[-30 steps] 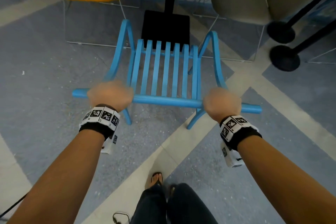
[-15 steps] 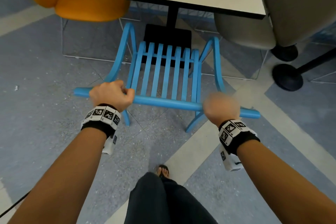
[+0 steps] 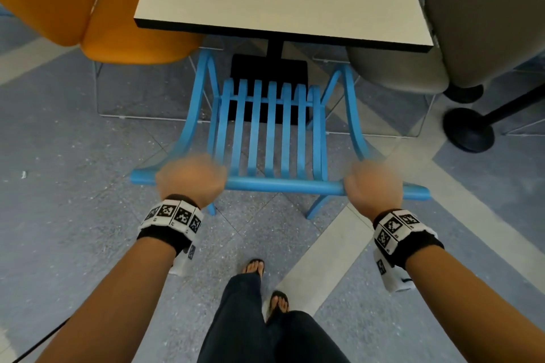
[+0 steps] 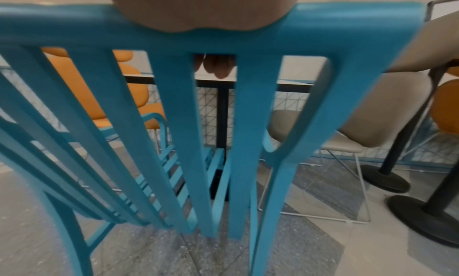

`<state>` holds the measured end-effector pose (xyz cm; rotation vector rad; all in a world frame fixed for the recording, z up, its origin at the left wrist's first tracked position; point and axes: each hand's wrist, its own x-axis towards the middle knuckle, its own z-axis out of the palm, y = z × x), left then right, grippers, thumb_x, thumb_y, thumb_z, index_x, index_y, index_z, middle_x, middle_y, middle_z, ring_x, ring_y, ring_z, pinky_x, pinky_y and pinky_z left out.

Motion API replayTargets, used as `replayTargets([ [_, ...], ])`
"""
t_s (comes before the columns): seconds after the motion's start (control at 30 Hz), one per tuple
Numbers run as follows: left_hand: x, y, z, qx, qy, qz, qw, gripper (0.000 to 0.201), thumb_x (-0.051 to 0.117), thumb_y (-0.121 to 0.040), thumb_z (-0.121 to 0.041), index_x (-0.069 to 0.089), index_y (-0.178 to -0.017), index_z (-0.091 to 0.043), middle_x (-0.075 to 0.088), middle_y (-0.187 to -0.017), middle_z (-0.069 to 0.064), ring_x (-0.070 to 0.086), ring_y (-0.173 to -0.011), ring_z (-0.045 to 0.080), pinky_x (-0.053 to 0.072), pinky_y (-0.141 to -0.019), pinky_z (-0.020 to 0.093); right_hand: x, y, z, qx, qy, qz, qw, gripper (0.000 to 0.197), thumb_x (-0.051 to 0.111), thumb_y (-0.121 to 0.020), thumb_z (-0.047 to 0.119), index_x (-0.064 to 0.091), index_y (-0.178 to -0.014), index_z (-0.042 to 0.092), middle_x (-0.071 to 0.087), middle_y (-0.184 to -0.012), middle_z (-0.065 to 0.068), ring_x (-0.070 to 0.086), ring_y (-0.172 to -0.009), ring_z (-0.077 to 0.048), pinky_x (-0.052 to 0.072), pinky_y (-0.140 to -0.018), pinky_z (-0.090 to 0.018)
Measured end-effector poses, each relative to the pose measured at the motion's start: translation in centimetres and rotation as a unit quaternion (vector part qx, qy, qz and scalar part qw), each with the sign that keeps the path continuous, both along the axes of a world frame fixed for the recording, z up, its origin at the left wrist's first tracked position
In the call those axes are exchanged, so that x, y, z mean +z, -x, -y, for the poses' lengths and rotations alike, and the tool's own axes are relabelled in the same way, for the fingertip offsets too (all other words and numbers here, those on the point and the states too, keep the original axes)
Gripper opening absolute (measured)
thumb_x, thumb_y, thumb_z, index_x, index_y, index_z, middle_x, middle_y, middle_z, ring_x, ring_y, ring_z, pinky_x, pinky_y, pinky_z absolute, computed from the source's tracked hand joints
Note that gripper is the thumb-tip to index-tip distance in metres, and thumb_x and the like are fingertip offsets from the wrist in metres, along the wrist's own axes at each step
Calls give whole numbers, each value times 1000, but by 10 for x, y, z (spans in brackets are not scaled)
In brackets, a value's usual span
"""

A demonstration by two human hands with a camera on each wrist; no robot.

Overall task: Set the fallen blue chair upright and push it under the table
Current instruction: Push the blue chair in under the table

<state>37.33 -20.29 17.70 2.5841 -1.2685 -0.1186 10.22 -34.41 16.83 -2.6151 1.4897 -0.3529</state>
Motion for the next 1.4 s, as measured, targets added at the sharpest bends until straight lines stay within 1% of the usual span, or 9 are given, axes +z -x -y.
replayTargets([
  [0.13, 1, 1, -1, -9, -12, 1, 1000, 34, 41, -71, -38, 63, -56, -15, 41, -39, 1, 42, -43, 24, 25, -49, 22, -2, 15, 1, -38, 18, -7, 999, 40, 32, -72, 33, 51, -46, 10, 44, -45, -4, 35, -45, -20, 10, -45, -19],
  [0.27, 0, 5, -3, -5, -36, -11, 999, 35, 37, -71, -37, 56, -51, -15, 34, -37, -3, 44, -44, 26, 27, -49, 23, -4, 16, 1, -45, 12, -25, 999, 44, 30, -70, 31, 51, -39, 8, 35, -40, -3, 35, -45, -20, 7, -46, -18],
  [0.4, -1, 8, -2, 3, -33, -12, 999, 35, 38, -69, -37, 52, -47, -15, 46, -41, 5, 47, -46, 28, 33, -51, 26, -3, 20, -1, -37, 13, -42, 998, 45, 30, -71, 30, 51, -38, 9, 35, -37, -2, 34, -44, -18, 6, -47, -16],
  [0.5, -3, 9, -3, 2, -29, -4, 1000, 31, 39, -69, -37, 47, -44, -18, 49, -41, 7, 48, -45, 28, 35, -52, 27, -3, 22, -3, -37, 17, -38, 998, 45, 30, -72, 30, 50, -37, 9, 33, -37, 0, 34, -44, -18, 6, -46, -15],
  [0.67, -2, 6, 5, 4, -18, 8, 1000, 34, 40, -68, -34, 53, -45, -14, 47, -40, 6, 44, -43, 27, 29, -50, 25, -2, 18, 3, -41, 18, -37, 998, 44, 30, -71, 29, 47, -35, 10, 32, -35, 1, 34, -42, -19, 8, -47, -14],
  [0.83, -2, 13, 10, -7, -23, 16, 1000, 36, 38, -70, -34, 58, -48, -13, 45, -38, 5, 43, -41, 26, 29, -48, 24, 0, 23, 12, -41, 22, -39, 998, 45, 30, -71, 29, 49, -35, 9, 31, -35, 0, 34, -42, -18, 7, -47, -14],
  [0.97, 1, 14, 7, -16, -26, 22, 999, 35, 39, -71, -33, 57, -48, -12, 35, -36, -1, 41, -39, 24, 24, -47, 20, -1, 24, 11, -42, 18, -40, 998, 44, 30, -71, 29, 48, -36, 9, 32, -35, 0, 34, -42, -19, 7, -47, -14],
  [1.13, 2, 15, 7, -22, -29, 15, 999, 35, 39, -71, -33, 56, -49, -12, 33, -36, -3, 41, -39, 24, 25, -47, 21, -2, 25, 12, -42, 18, -40, 998, 40, 29, -72, 31, 39, -37, 15, 34, -36, -1, 36, -43, -20, 10, -46, -15],
  [1.4, -2, 12, 5, -19, -32, 2, 999, 36, 39, -70, -34, 54, -46, -13, 40, -37, 1, 43, -40, 25, 25, -47, 20, -6, 24, 11, -39, 12, -75, 996, 47, 27, -72, 31, 50, -38, 10, 37, -36, -2, 36, -42, -19, 9, -45, -16],
])
